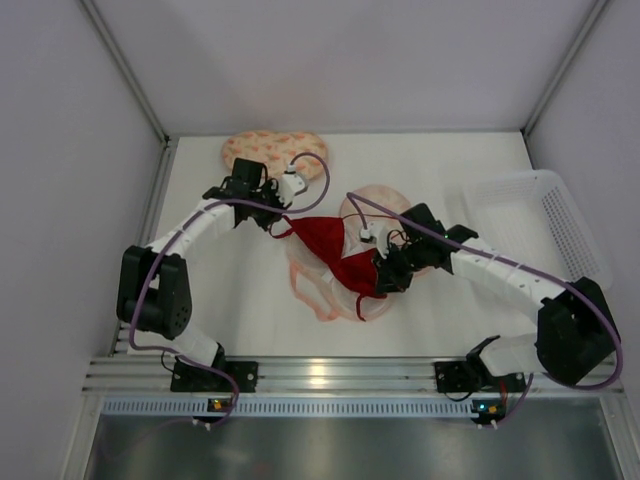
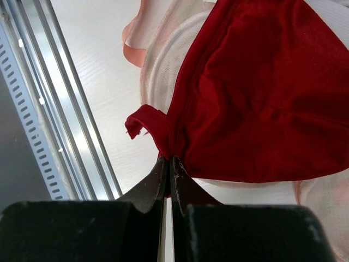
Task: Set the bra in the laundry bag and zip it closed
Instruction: Adjust the bra in the laundry bag.
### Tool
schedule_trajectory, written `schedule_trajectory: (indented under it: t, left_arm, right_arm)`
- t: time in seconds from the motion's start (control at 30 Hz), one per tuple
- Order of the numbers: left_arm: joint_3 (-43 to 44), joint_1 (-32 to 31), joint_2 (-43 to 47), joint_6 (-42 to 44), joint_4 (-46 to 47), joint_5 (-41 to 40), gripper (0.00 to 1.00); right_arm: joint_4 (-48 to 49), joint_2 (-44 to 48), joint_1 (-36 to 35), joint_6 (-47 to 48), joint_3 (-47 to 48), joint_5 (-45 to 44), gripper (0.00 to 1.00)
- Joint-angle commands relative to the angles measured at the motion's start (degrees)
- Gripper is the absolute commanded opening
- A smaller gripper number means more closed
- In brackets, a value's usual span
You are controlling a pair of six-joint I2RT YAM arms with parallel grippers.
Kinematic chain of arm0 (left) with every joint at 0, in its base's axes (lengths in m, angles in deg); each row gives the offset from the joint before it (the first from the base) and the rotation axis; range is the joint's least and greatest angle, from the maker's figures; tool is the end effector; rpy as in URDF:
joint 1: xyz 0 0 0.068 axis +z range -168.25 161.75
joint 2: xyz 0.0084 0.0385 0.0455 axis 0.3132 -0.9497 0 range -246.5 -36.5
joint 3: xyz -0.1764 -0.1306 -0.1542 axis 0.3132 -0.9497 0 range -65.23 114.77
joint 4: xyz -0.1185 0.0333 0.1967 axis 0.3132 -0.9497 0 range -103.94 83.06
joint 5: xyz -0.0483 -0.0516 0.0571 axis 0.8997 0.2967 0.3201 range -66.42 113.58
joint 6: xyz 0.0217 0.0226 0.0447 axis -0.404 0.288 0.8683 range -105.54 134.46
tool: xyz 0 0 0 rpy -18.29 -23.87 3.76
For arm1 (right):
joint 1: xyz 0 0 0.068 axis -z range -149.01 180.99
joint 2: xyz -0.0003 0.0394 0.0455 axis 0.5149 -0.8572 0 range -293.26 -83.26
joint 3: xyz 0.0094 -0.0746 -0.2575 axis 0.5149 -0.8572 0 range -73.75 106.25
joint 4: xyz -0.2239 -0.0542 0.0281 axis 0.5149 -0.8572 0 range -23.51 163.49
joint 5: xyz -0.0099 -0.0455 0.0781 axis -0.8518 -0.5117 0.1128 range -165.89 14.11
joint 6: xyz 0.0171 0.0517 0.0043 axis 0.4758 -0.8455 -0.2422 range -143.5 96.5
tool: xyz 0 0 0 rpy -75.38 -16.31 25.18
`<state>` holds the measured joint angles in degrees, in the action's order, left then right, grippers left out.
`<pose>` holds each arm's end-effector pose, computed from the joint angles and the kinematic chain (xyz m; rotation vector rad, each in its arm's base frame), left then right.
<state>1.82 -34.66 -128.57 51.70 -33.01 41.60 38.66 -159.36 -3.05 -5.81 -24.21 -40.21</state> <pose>0.3003 -0.1002 0.2521 1.2089 2.0914 -0.2221 0.1745 0.1437 0.2324 -1.3220 2.2391 0.9195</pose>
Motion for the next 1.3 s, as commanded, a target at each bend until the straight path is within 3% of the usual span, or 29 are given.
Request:
schedule_trajectory:
  t: [0.0, 0.13, 0.43, 0.5, 0.57, 0.6, 0.8, 0.9, 1.0, 1.13, 1.27]
  left_arm:
    - [-1.2, 0.1, 0.1, 0.5, 1.2, 0.9, 0.0]
    - [-0.4, 0.0, -1.4, -1.9, 0.8, 2.3, 0.16]
    - [0.0, 1.1, 1.1, -9.7, -2.3, 3.2, 0.27]
    - [-0.2, 1.2, 4.1, -10.6, -4.1, 7.7, 0.33]
    - [-3.8, 1.1, 7.9, -11.0, -4.4, 13.4, 0.43]
    - [-5.1, 1.0, 11.7, -10.9, -4.1, 17.4, 0.58]
    - [-11.2, -8.2, 19.7, -16.9, -2.2, 17.9, 0.63]
    - [-15.2, -13.9, 21.7, -25.1, 4.3, 15.6, 0.63]
    - [-17.3, -20.5, 22.1, -30.8, 8.8, 11.0, 0.63]
    - [-21.4, -31.1, 21.8, -32.7, 13.0, 3.3, 0.62]
    - [-22.3, -35.4, 19.7, -36.2, 15.0, 0.3, 0.64]
  right_arm:
    - [2.6, -1.9, -1.1, -0.7, 2.1, 0.5, 0.0]
    - [1.2, -3.8, -1.2, -1.6, 2.7, 1.6, 0.0]
    - [-1.1, -4.1, -1.3, -2.5, 3.2, 5.5, 0.0]
    - [-1.0, -3.7, -1.2, -2.8, 3.1, 4.8, 0.0]
    - [0.5, -3.0, -1.1, -4.0, 2.6, 4.5, 0.0]
    - [1.2, -2.6, -0.9, -4.4, 2.0, 4.5, 0.0]
    - [4.1, -4.6, 0.1, -7.1, 1.3, 5.0, 0.0]
    - [4.7, -5.5, 0.8, -8.3, 1.2, 5.6, 0.0]
    - [5.0, -6.3, 1.7, -9.3, 1.5, 6.3, 0.04]
    - [6.2, -7.8, 3.4, -12.1, 1.8, 7.9, 0.0]
    - [7.1, -9.0, 4.7, -13.4, 1.6, 9.4, 0.0]
